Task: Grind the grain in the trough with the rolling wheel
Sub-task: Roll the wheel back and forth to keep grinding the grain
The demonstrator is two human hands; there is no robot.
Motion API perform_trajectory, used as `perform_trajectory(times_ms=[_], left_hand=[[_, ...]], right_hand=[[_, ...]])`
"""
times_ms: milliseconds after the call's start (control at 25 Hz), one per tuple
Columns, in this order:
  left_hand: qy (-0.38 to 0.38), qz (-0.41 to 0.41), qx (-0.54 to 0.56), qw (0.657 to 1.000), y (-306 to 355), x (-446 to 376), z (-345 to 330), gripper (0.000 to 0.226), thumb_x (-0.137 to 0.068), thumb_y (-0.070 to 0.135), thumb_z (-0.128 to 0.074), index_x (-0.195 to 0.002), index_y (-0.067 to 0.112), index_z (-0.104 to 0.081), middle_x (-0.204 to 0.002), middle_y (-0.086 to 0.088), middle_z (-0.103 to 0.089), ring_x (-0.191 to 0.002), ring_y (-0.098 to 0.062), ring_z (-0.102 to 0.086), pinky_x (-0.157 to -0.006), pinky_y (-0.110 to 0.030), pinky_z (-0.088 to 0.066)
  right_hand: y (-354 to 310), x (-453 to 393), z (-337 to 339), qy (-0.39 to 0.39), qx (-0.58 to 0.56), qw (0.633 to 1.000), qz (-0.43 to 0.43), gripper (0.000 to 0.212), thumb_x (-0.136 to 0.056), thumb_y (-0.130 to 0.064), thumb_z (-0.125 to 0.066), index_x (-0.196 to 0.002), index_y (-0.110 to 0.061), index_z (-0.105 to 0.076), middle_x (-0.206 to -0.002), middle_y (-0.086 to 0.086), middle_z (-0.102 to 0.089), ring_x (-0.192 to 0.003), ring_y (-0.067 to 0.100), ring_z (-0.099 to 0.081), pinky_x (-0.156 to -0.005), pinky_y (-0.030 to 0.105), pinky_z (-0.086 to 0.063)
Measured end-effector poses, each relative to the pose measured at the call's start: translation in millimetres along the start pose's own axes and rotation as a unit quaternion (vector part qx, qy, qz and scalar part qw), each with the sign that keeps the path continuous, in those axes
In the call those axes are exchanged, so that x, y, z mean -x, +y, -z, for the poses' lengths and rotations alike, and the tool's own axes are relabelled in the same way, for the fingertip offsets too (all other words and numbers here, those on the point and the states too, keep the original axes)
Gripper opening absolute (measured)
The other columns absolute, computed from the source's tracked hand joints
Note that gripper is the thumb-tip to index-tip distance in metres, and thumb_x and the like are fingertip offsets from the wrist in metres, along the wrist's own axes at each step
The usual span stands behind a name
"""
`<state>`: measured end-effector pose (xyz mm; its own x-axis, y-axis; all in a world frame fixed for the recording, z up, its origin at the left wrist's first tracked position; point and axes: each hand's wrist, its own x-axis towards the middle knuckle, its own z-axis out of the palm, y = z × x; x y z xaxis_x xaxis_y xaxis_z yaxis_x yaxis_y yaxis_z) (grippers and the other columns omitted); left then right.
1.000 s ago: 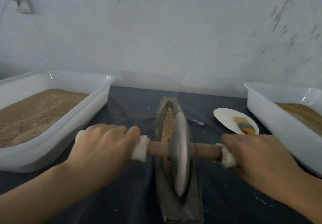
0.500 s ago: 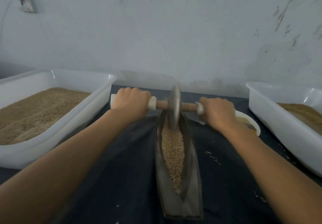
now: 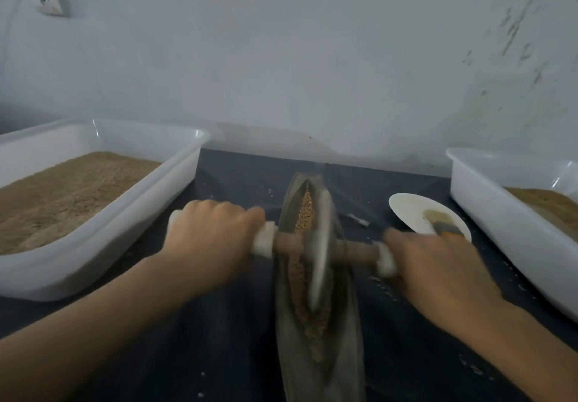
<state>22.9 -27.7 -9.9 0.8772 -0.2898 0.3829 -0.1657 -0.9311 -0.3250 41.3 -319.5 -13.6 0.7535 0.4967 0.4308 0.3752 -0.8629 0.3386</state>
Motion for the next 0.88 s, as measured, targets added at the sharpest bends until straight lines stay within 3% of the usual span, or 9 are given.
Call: perform_trajectory(times_ms=[80,160,280,400,480,560,680,800,880], left_hand=[[-0.014,0.067,0.024,0.997,-6.8,-40.4,-24.0,0.029,-0.081,0.042,-0.06,-0.077,0.031,-0.033,-0.071,0.008,-0.053,-0.062,-0.018,-0.051,-0.056,-0.03,-0.032],[-0.011,0.104,0.04,0.994,-13.1,-70.4,-31.3,0.018,-0.085,0.038,-0.055,-0.081,0.029,-0.04,-0.083,0.002,-0.062,-0.071,-0.024,-0.057,-0.06,-0.032,-0.035],[-0.023,0.105,0.056,0.993,-11.1,-68.6,-22.3,0.015,-0.086,0.039,-0.054,-0.085,0.028,-0.045,-0.088,0.001,-0.063,-0.075,-0.024,-0.057,-0.062,-0.033,-0.037],[0.027,0.022,0.027,0.999,1.0,1.1,0.2,0.037,-0.069,0.038,-0.071,-0.077,0.029,-0.036,-0.065,0.008,-0.047,-0.055,-0.018,-0.046,-0.05,-0.028,-0.023],[0.112,-0.03,0.036,0.993,6.3,47.6,19.5,0.049,-0.046,0.025,-0.08,-0.069,0.026,-0.037,-0.053,0.009,-0.037,-0.042,-0.017,-0.038,-0.046,-0.024,-0.016],[0.09,-0.018,0.06,0.994,2.6,64.5,23.6,0.05,-0.041,0.023,-0.08,-0.067,0.027,-0.038,-0.05,0.008,-0.035,-0.038,-0.019,-0.037,-0.043,-0.023,-0.019],[-0.039,0.034,-0.002,0.999,5.0,28.4,10.1,0.044,-0.064,0.041,-0.073,-0.074,0.033,-0.03,-0.057,0.01,-0.037,-0.046,-0.011,-0.03,-0.045,-0.026,-0.017],[-0.028,0.109,0.029,0.993,-3.7,-41.7,-25.3,0.026,-0.082,0.038,-0.058,-0.079,0.03,-0.034,-0.075,0.006,-0.055,-0.06,-0.018,-0.045,-0.056,-0.03,-0.03],[-0.013,0.116,0.027,0.993,-13.1,-80.0,-33.1,0.019,-0.084,0.035,-0.058,-0.083,0.028,-0.04,-0.087,0.001,-0.063,-0.066,-0.021,-0.049,-0.061,-0.033,-0.033]], right_hand=[[1.9,-49.2,-20.7,0.013,0.048,0.998,-0.024,0.039,-0.068,-0.037,-0.074,-0.075,-0.027,-0.037,-0.058,-0.006,-0.045,-0.044,0.018,-0.036,-0.043,0.024,-0.022],[5.1,-89.9,-26.6,-0.017,0.024,0.997,-0.067,0.023,-0.081,-0.038,-0.065,-0.089,-0.024,-0.048,-0.078,0.001,-0.062,-0.068,0.029,-0.059,-0.054,0.032,-0.032],[8.1,-91.6,-26.9,-0.024,0.019,0.998,-0.062,0.021,-0.083,-0.037,-0.063,-0.087,-0.027,-0.045,-0.078,-0.001,-0.062,-0.07,0.028,-0.058,-0.055,0.032,-0.029],[-1.5,-22.0,-12.6,-0.019,-0.026,0.999,-0.002,0.049,-0.058,-0.037,-0.077,-0.072,-0.034,-0.031,-0.052,-0.011,-0.031,-0.046,0.017,-0.039,-0.04,0.026,-0.023],[1.6,11.6,1.7,-0.04,-0.029,0.999,0.001,0.049,-0.05,-0.046,-0.073,-0.071,-0.04,-0.029,-0.053,-0.015,-0.037,-0.049,0.009,-0.047,-0.04,0.025,-0.029],[3.2,24.3,12.0,-0.083,-0.008,0.997,-0.004,0.04,-0.052,-0.049,-0.065,-0.072,-0.044,-0.031,-0.057,-0.017,-0.043,-0.05,0.006,-0.045,-0.042,0.023,-0.028],[-1.9,-6.6,6.0,-0.028,-0.007,0.999,0.032,0.051,-0.05,-0.04,-0.077,-0.07,-0.036,-0.031,-0.053,-0.012,-0.045,-0.042,0.013,-0.038,-0.043,0.021,-0.012],[4.2,-77.5,-24.1,-0.034,0.006,0.999,-0.032,0.028,-0.076,-0.042,-0.067,-0.082,-0.031,-0.041,-0.074,-0.006,-0.059,-0.065,0.024,-0.056,-0.052,0.03,-0.029],[7.4,-112.1,-33.8,-0.069,-0.004,0.995,-0.072,0.018,-0.082,-0.042,-0.059,-0.089,-0.029,-0.048,-0.087,0.001,-0.065,-0.08,0.029,-0.061,-0.059,0.032,-0.035]])
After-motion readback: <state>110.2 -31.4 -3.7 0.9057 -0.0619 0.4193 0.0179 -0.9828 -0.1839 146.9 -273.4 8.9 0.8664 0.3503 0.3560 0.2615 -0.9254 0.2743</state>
